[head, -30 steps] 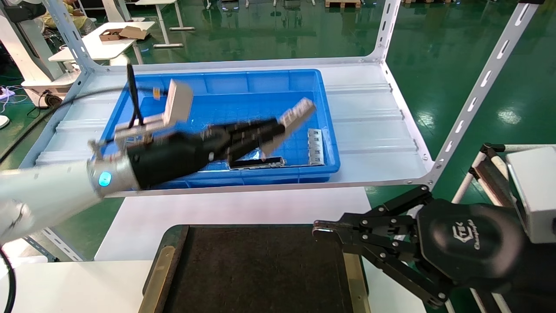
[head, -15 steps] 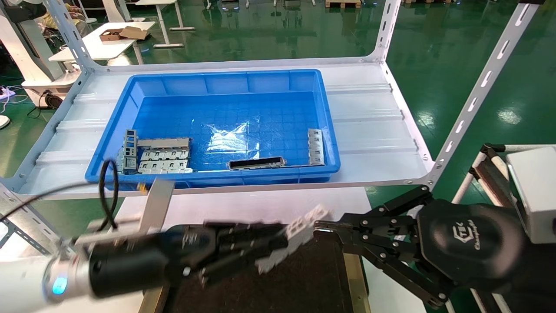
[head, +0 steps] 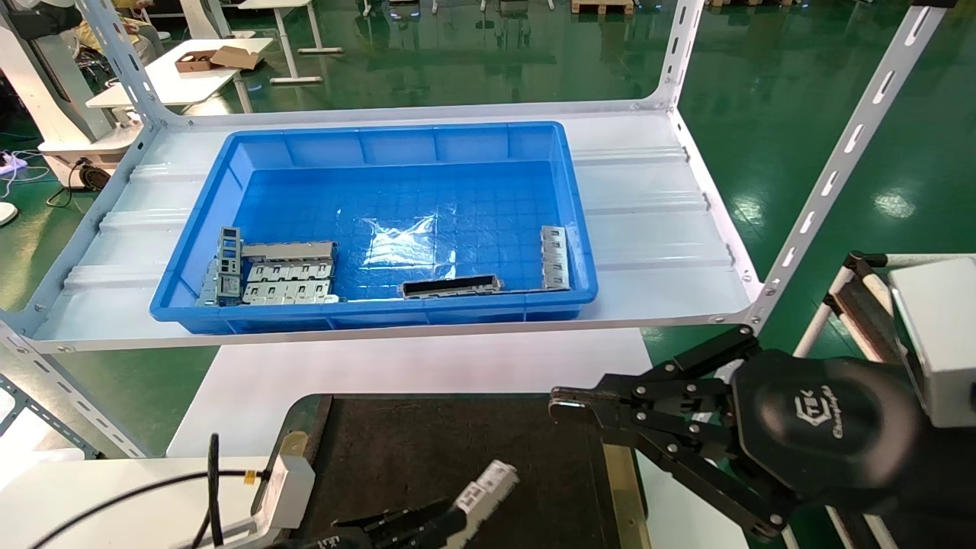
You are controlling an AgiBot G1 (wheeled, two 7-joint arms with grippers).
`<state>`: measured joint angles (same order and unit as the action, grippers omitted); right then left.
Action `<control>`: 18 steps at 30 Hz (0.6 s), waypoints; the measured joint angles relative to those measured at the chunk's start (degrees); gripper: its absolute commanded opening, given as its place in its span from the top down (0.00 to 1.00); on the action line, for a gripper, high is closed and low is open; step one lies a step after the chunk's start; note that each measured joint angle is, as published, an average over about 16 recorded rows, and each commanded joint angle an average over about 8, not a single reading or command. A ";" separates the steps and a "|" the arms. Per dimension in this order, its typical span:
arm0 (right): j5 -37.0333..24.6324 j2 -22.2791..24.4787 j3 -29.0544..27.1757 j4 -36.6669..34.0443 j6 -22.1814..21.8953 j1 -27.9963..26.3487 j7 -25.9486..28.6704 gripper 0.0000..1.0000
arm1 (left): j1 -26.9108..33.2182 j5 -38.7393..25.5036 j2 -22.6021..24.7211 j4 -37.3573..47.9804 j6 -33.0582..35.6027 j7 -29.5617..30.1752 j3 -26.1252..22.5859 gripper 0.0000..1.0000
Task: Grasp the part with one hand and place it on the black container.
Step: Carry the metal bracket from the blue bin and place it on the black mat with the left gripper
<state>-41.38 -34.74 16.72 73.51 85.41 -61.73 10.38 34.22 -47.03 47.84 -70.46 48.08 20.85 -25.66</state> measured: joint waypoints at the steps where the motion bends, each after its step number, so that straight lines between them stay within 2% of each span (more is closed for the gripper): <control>1: 0.00 0.00 0.00 0.00 0.00 0.00 0.00 1.00 | -1.16 -0.40 0.37 -0.88 -2.79 0.46 -0.07 1.00; 5: 0.01 0.01 0.02 0.00 -0.01 0.00 -0.01 1.00 | -4.61 -2.29 2.45 -3.57 -14.01 2.55 -0.95 1.00; 10: 0.02 0.01 0.03 0.00 -0.02 -0.01 -0.02 1.00 | -6.21 -4.81 5.64 -5.02 -26.49 5.67 -3.66 1.00; 18: 0.04 0.03 0.06 0.00 -0.03 -0.01 -0.03 1.00 | -4.15 -7.37 9.66 -3.73 -39.81 11.07 -10.98 1.00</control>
<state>-41.34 -34.72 16.79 73.50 85.38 -61.75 10.35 30.08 -54.41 57.50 -74.18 8.26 31.92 -36.64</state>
